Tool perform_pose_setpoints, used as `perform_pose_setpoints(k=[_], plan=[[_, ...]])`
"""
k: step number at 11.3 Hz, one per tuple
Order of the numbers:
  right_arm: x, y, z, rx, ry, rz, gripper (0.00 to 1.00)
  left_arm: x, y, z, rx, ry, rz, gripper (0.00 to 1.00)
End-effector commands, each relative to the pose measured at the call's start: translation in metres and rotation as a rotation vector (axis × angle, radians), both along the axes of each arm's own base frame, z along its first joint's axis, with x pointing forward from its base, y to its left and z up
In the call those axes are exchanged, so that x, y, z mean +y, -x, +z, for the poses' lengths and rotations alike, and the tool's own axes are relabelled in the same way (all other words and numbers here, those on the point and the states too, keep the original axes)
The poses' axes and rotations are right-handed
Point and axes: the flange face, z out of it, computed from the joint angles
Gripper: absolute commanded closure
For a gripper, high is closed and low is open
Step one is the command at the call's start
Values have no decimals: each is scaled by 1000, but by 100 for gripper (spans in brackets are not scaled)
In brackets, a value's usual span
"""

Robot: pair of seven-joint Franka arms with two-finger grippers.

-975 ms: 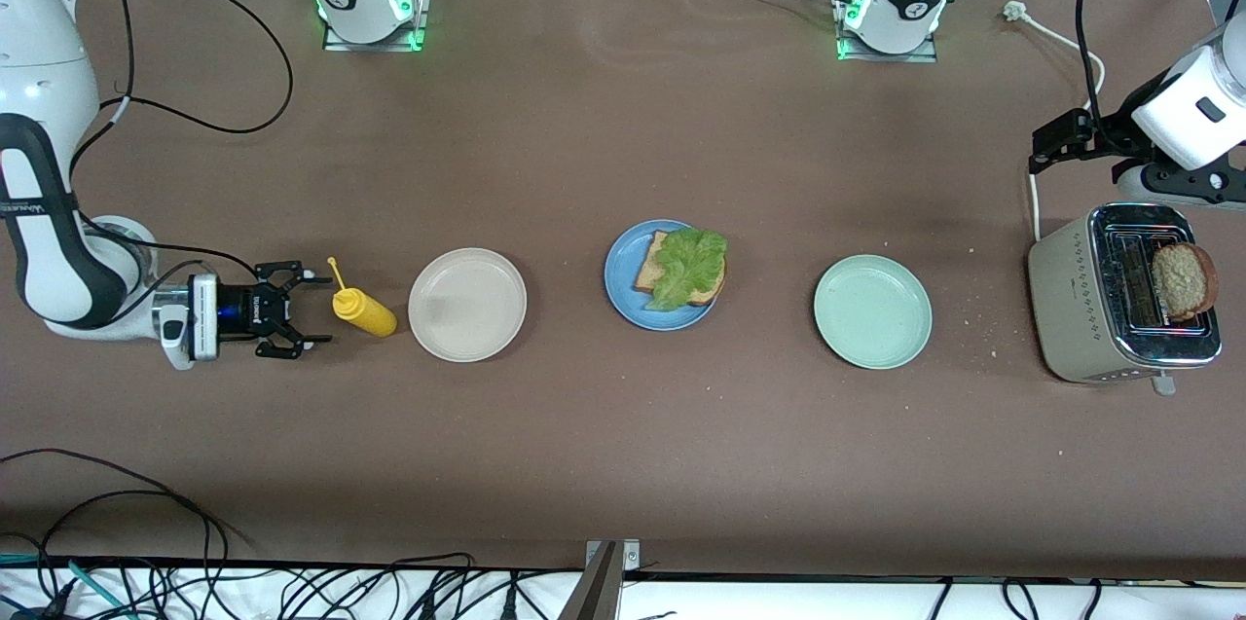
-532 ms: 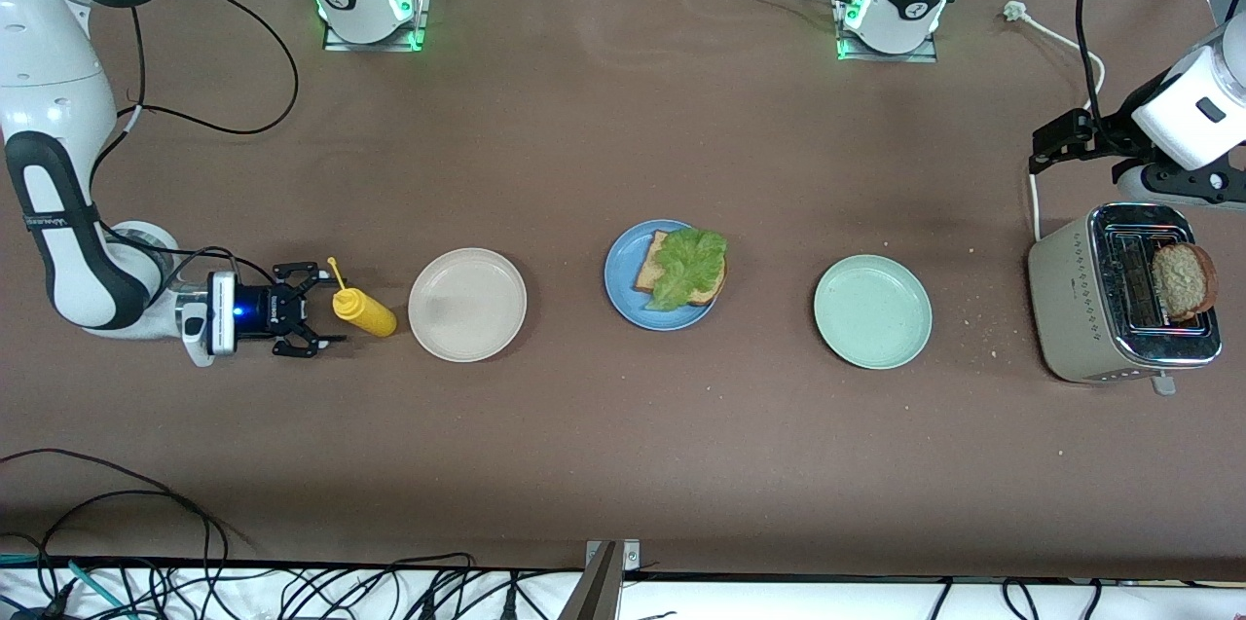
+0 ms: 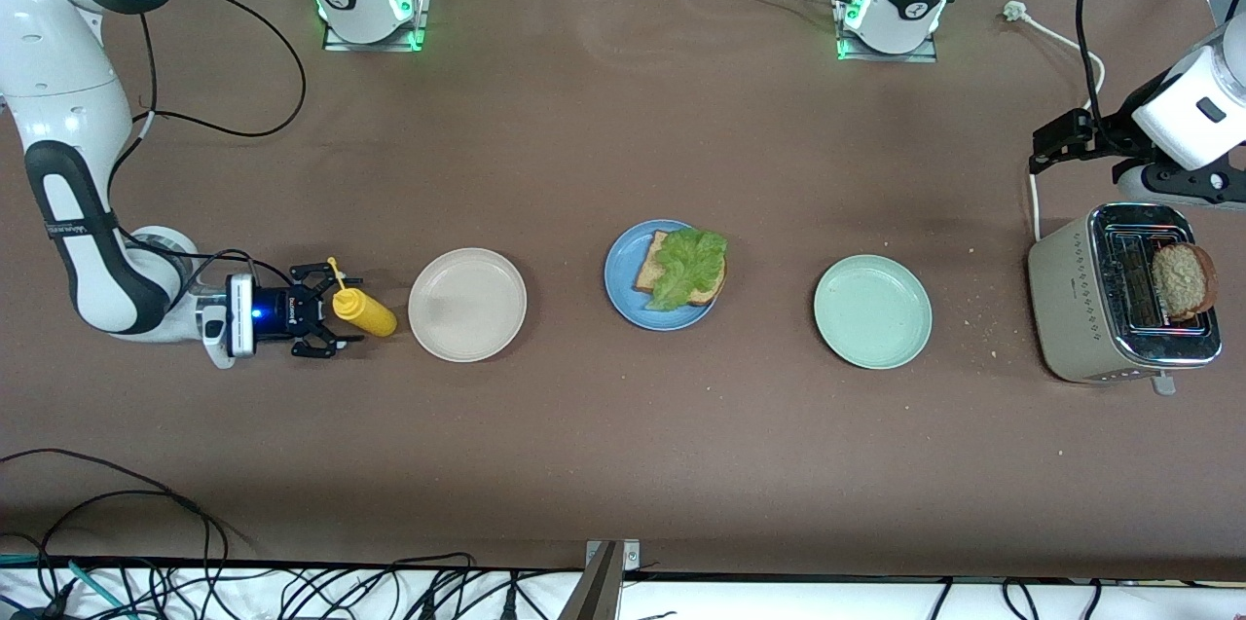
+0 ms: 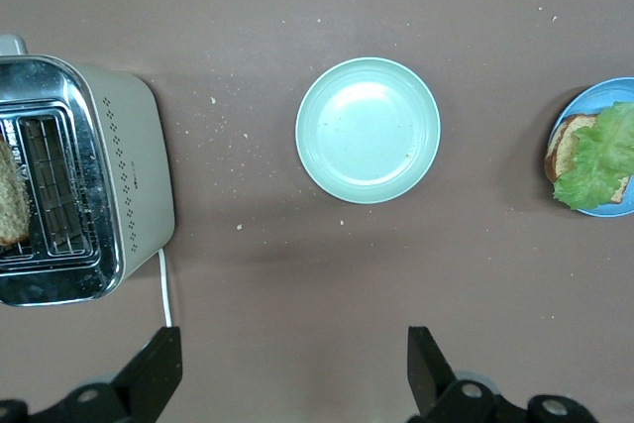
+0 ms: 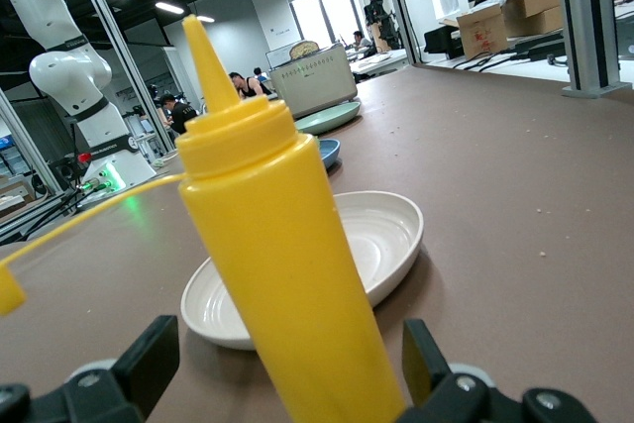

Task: Make sandwich in blue plate with both arms
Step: 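Grasp the yellow squeeze bottle with the right gripper, then lift the yellow bottle with the right gripper and carry it over the sandwich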

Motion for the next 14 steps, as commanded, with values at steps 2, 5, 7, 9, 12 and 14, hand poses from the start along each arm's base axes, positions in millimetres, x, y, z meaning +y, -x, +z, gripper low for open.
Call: perform_pose_setpoints(k=[2, 5, 7, 9, 12, 14], plan=[[13, -3, -1, -4, -20, -25, 31, 1, 0, 4, -2, 12, -12, 0], [14, -7, 4, 12, -3, -23, 100, 2, 0, 3, 2, 10, -10, 0], [9, -14, 22, 72, 54, -16, 100, 2, -1, 1, 4, 11, -10, 0], [11, -34, 58, 113, 176, 12, 100, 3, -2, 1, 2, 9, -9, 0], [46, -75, 139, 166, 420, 5, 100, 4, -3, 7, -10, 10, -7, 0], [82, -87, 168, 200, 576, -62, 100, 3, -3, 7, -10, 10, -9, 0]])
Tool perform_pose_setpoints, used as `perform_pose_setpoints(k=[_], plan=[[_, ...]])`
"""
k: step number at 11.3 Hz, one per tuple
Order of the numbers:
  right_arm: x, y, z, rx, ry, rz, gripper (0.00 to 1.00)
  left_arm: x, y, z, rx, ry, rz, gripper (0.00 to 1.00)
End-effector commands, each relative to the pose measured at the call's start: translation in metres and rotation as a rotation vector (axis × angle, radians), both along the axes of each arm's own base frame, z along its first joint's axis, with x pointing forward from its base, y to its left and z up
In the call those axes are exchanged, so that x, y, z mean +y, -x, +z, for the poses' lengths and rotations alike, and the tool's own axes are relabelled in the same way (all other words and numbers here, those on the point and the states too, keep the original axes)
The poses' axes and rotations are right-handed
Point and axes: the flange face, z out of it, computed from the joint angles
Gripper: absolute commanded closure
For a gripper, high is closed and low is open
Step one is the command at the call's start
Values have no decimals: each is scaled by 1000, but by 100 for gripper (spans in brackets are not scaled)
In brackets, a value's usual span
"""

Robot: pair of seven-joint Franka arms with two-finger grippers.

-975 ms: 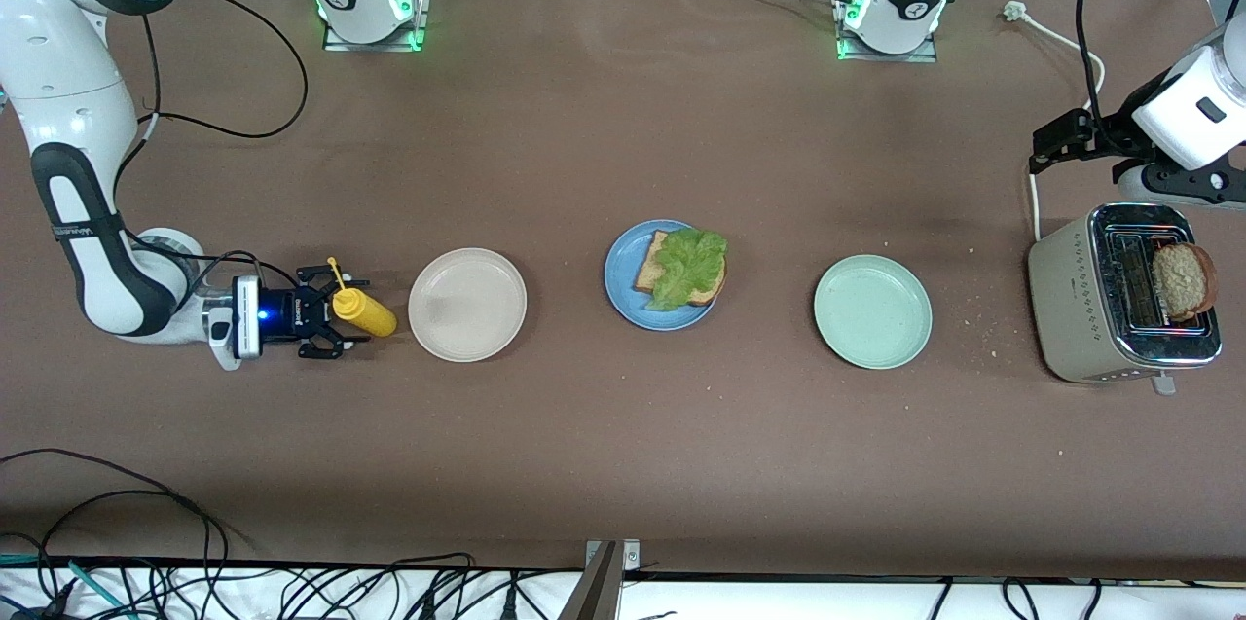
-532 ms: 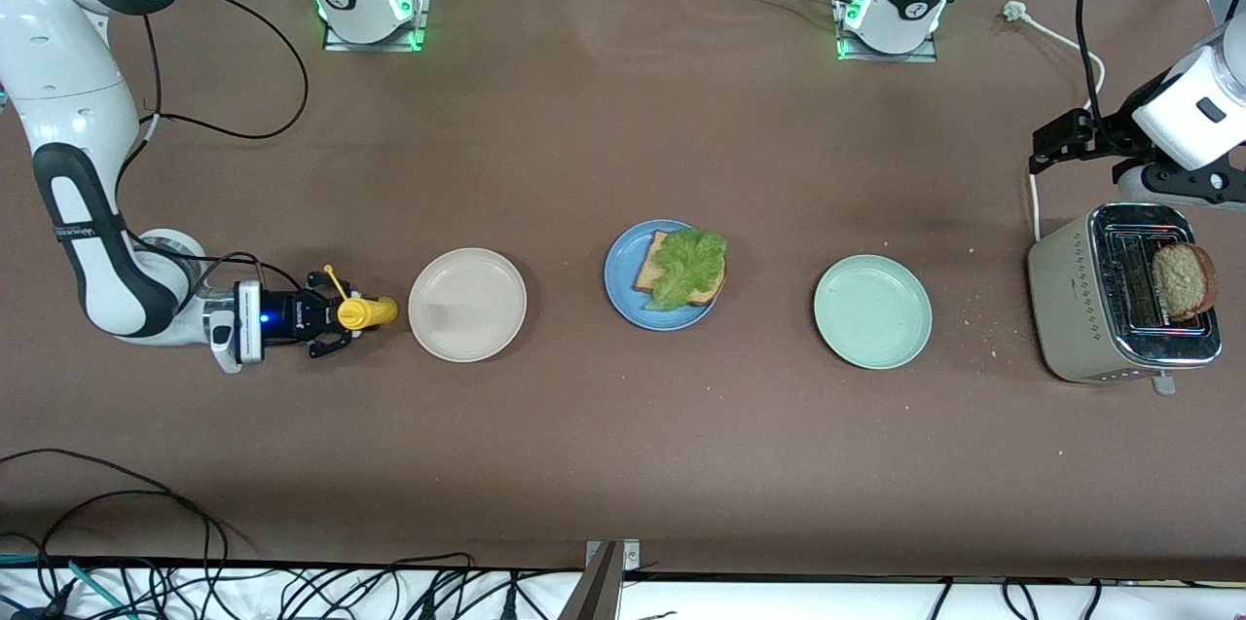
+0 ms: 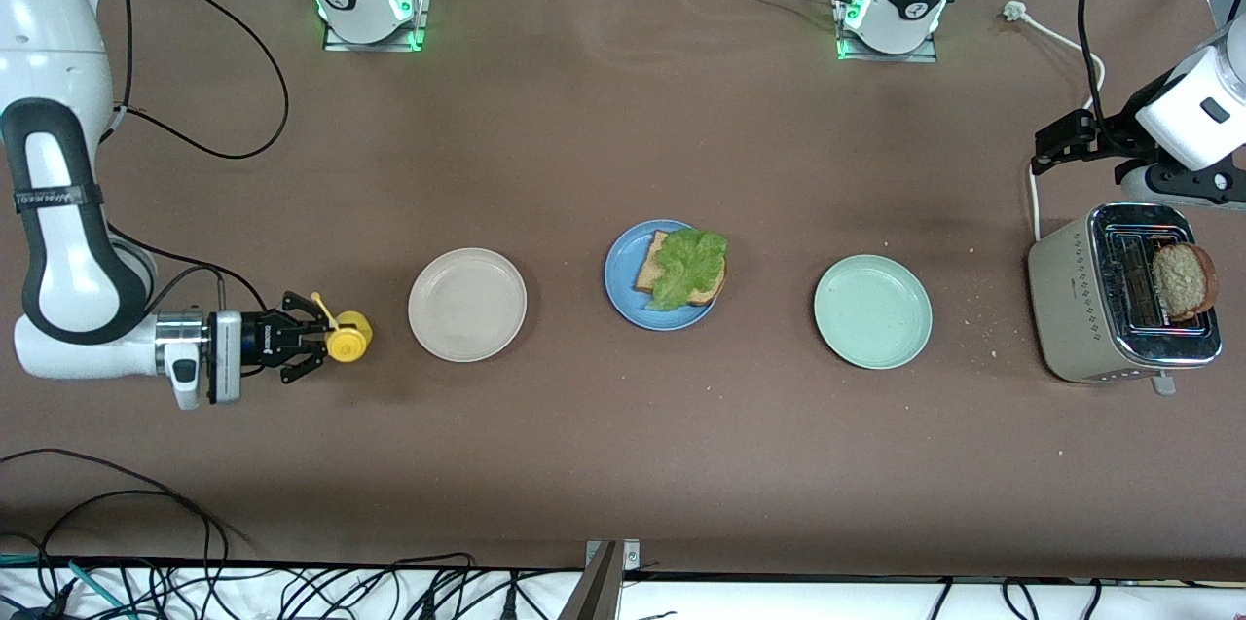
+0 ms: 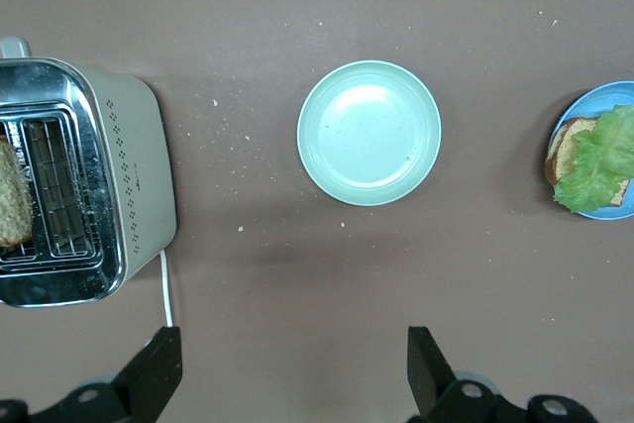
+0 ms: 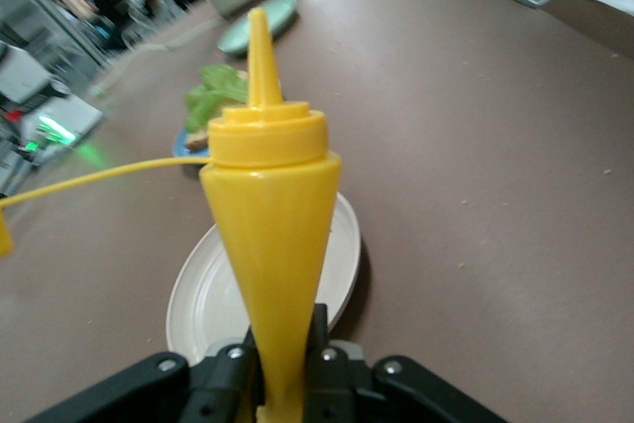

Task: Make sandwich in blue plate with both arms
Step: 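Lift the yellow bottle with the right gripper and carry it over the sandwich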

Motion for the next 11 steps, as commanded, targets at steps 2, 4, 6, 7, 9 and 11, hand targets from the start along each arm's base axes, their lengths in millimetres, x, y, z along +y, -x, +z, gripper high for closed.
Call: perform_pose_setpoints(k=[2, 4, 6, 7, 9, 11], plan=[[80, -17, 50, 32, 222, -85, 100, 2, -3, 5, -4, 10, -10, 0], [137, -21, 72, -9, 293, -111, 100, 3, -3, 4, -3, 10, -10, 0], [190, -19, 87, -58, 432, -139, 100, 3, -3, 3, -1, 10, -10, 0], [221, -16, 98, -89, 504, -151, 100, 3, -3, 4, -3, 10, -10, 0], [284, -1, 110, -147, 655, -153, 100, 1, -3, 5, -6, 10, -12, 0], [342, 24, 115, -206, 801, -173, 100, 3, -3, 4, -3, 10, -10, 0]])
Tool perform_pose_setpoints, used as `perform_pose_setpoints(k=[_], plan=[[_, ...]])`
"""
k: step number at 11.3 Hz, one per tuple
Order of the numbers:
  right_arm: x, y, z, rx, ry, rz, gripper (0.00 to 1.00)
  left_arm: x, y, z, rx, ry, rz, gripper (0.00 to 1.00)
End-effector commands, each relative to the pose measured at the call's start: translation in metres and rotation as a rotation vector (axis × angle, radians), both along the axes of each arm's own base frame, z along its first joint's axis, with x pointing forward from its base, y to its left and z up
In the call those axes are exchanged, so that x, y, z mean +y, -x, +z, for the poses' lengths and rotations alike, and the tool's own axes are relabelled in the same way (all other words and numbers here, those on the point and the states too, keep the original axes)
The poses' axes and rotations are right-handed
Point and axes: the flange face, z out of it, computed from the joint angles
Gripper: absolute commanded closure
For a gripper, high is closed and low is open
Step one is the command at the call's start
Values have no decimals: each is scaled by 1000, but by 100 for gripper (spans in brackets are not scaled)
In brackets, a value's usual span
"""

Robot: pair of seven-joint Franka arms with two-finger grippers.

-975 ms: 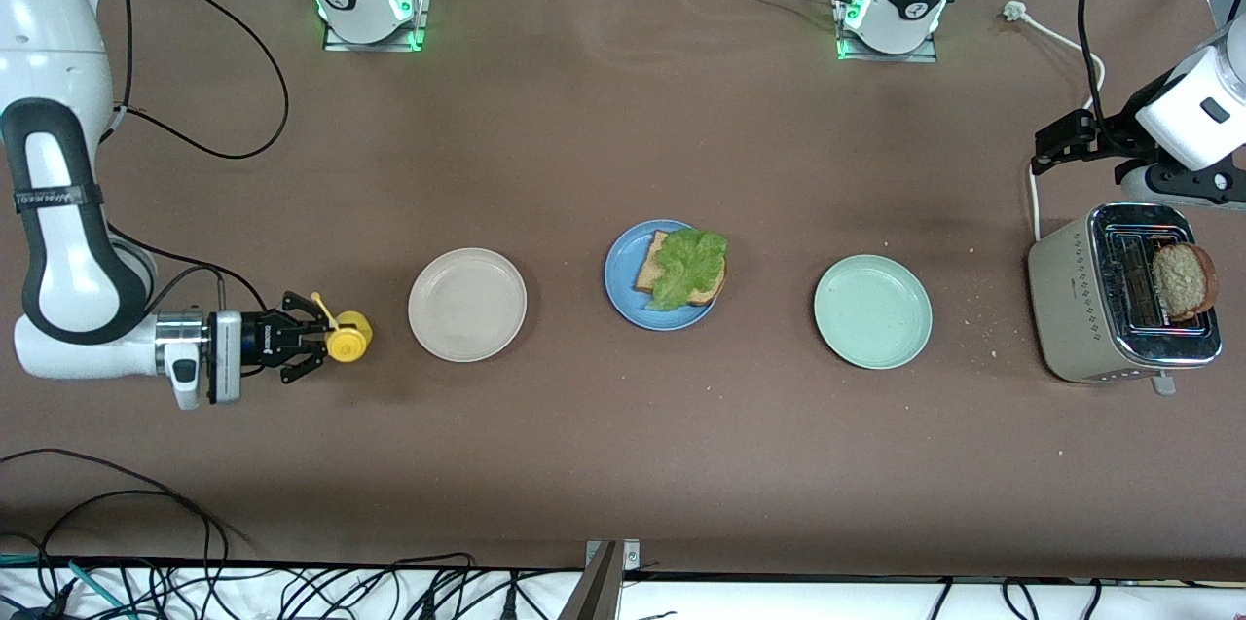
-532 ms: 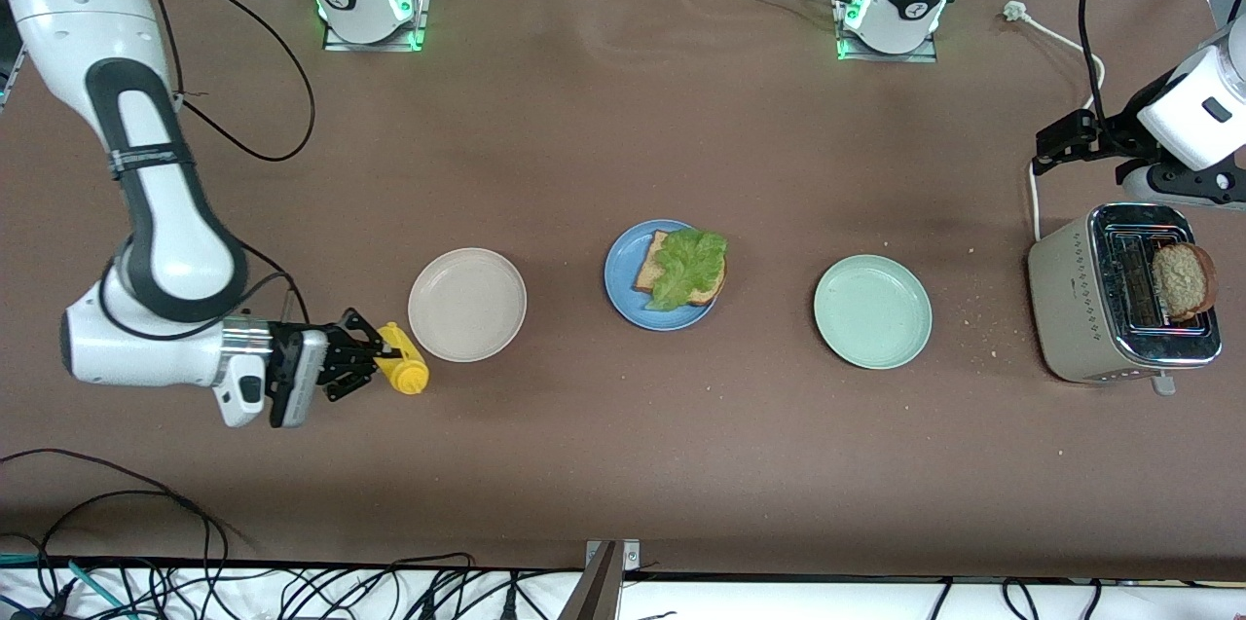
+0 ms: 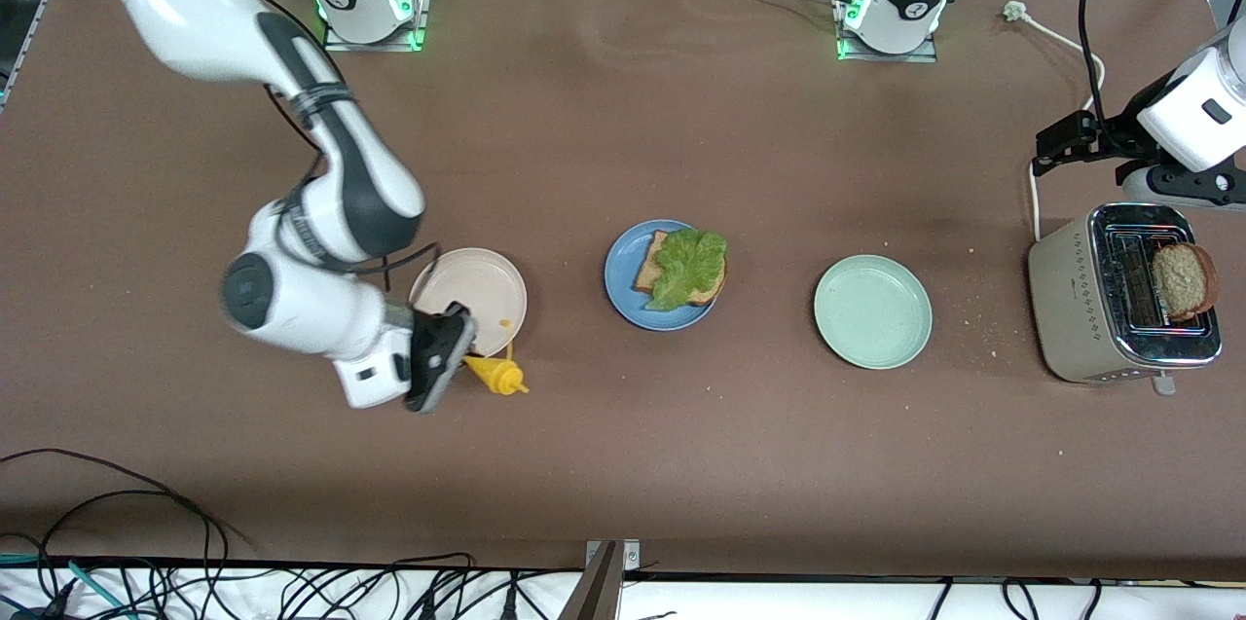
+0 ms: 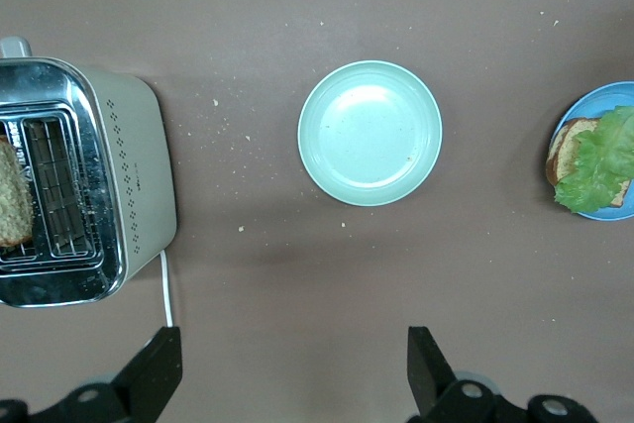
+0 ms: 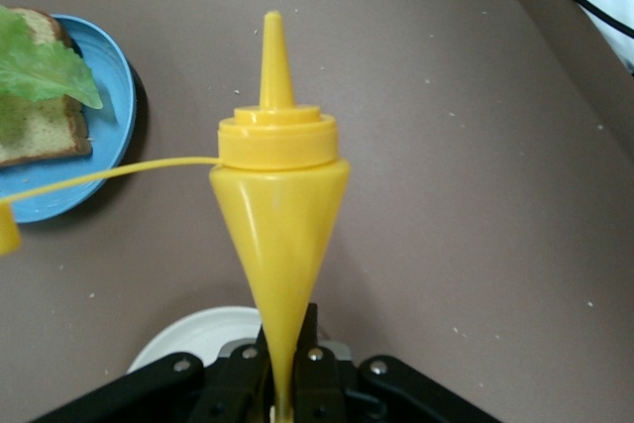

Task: Make sandwich in blue plate with both arms
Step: 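Lift the yellow bottle with the right gripper and carry it over the sandwich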

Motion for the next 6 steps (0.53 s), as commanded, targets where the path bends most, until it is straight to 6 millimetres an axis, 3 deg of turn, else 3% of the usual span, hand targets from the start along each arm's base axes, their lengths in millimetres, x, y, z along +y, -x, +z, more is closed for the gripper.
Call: perform_pose_setpoints(k=[1, 3, 6], plan=[[80, 34, 15, -101, 209, -37, 100, 3, -2, 5, -2, 9, -10, 0], [118, 60, 9, -145, 331, -40, 100, 4, -1, 4, 5, 9, -9, 0], [177, 122, -1, -183, 595, -24, 100, 10, -1, 5, 3, 10, -10, 0]])
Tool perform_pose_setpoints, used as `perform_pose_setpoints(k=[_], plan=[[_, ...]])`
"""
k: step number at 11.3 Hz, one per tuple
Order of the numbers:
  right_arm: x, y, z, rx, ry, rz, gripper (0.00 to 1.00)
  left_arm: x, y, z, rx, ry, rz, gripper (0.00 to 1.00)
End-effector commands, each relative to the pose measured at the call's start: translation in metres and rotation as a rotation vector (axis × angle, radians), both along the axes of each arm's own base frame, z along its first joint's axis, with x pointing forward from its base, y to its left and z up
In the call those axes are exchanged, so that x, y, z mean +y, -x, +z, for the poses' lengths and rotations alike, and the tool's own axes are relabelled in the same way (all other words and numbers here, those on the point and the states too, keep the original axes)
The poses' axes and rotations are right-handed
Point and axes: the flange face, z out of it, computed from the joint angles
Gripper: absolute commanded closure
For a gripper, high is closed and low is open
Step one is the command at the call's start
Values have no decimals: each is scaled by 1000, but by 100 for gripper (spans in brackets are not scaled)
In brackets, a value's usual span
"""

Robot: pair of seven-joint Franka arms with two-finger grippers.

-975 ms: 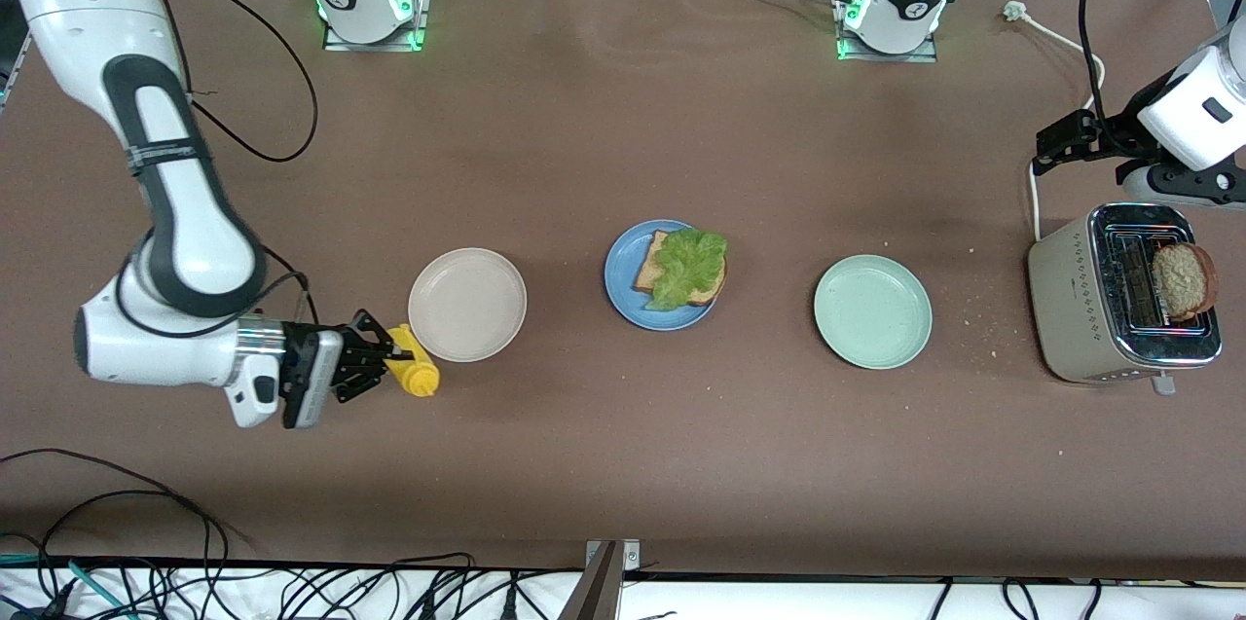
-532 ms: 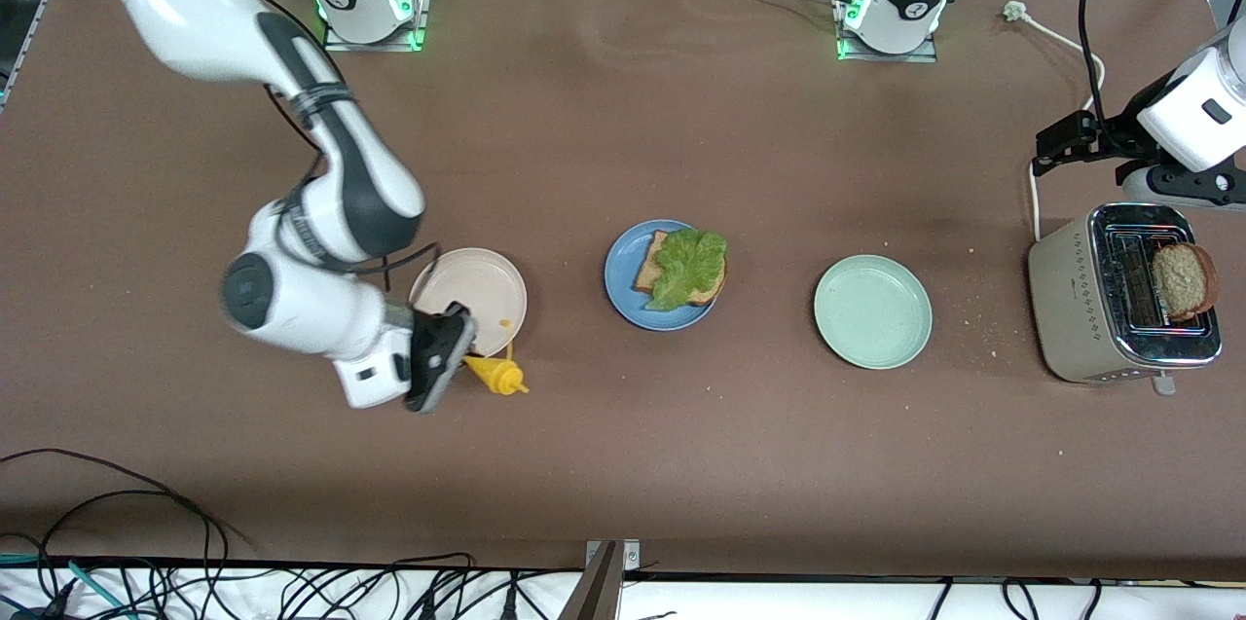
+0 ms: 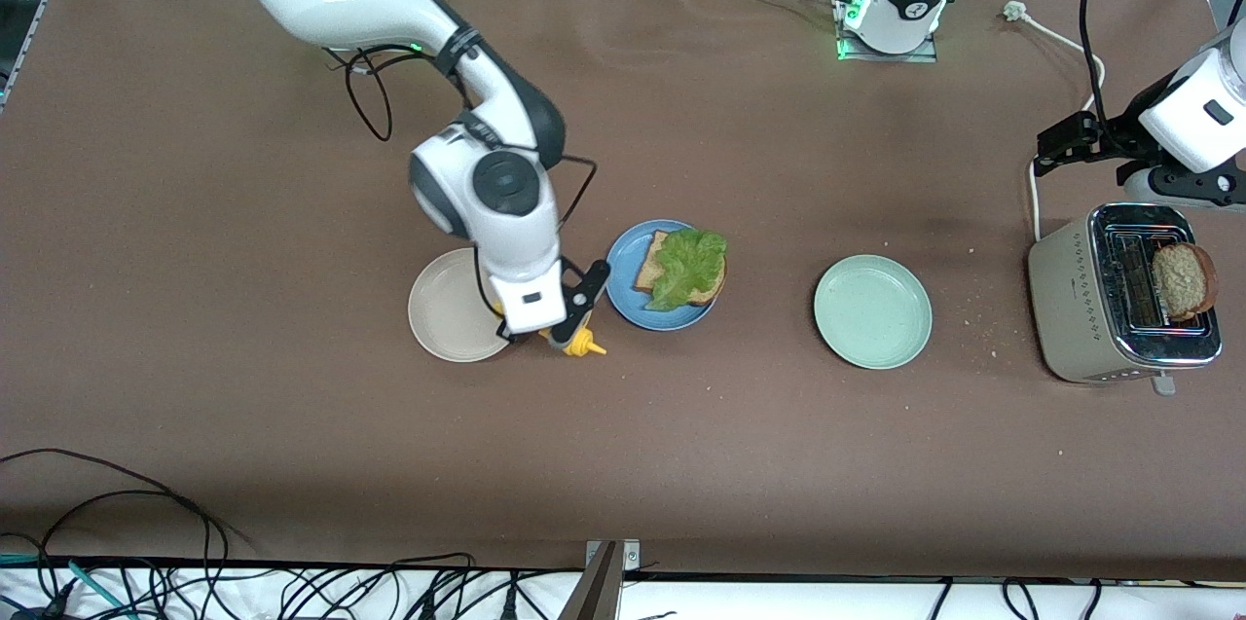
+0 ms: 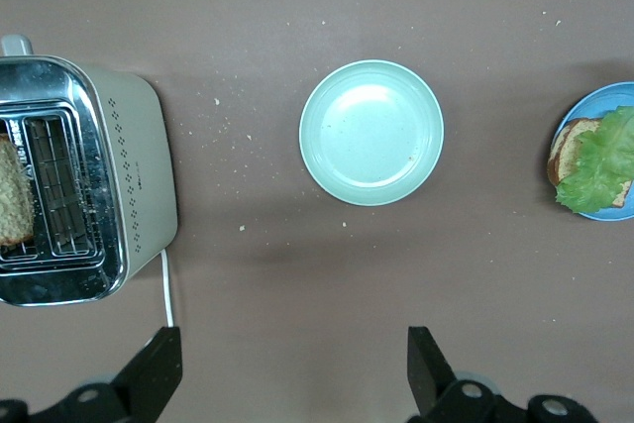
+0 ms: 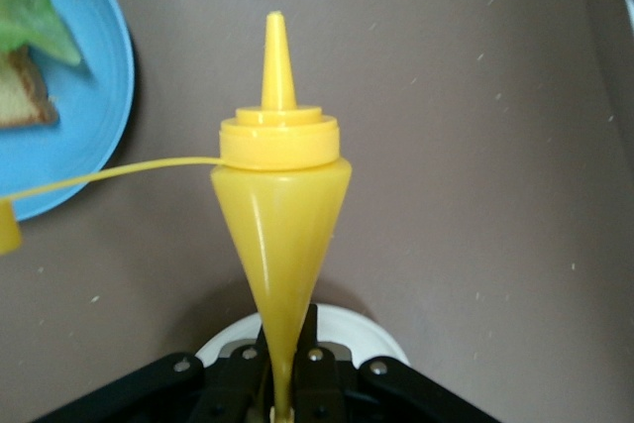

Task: Make sandwich in blue plate with both arms
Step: 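Lift the yellow bottle with the right gripper and carry it over the sandwich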

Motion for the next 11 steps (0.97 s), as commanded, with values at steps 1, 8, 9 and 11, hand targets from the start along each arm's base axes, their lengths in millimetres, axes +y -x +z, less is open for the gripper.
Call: perform_pose_setpoints(k=[1, 8, 9, 11], plan=[[57, 65, 3, -65, 247, -1, 100, 8, -1, 6, 0, 11, -20, 0], [136, 173, -19, -255, 566, 159, 100, 16, -1, 12, -14, 16, -50, 0], [142, 184, -26, -273, 596, 194, 100, 20, -1, 12, -15, 16, -44, 0], [141, 186, -41, -311, 697, 241, 100, 21, -5, 13, -20, 16, -38, 0]])
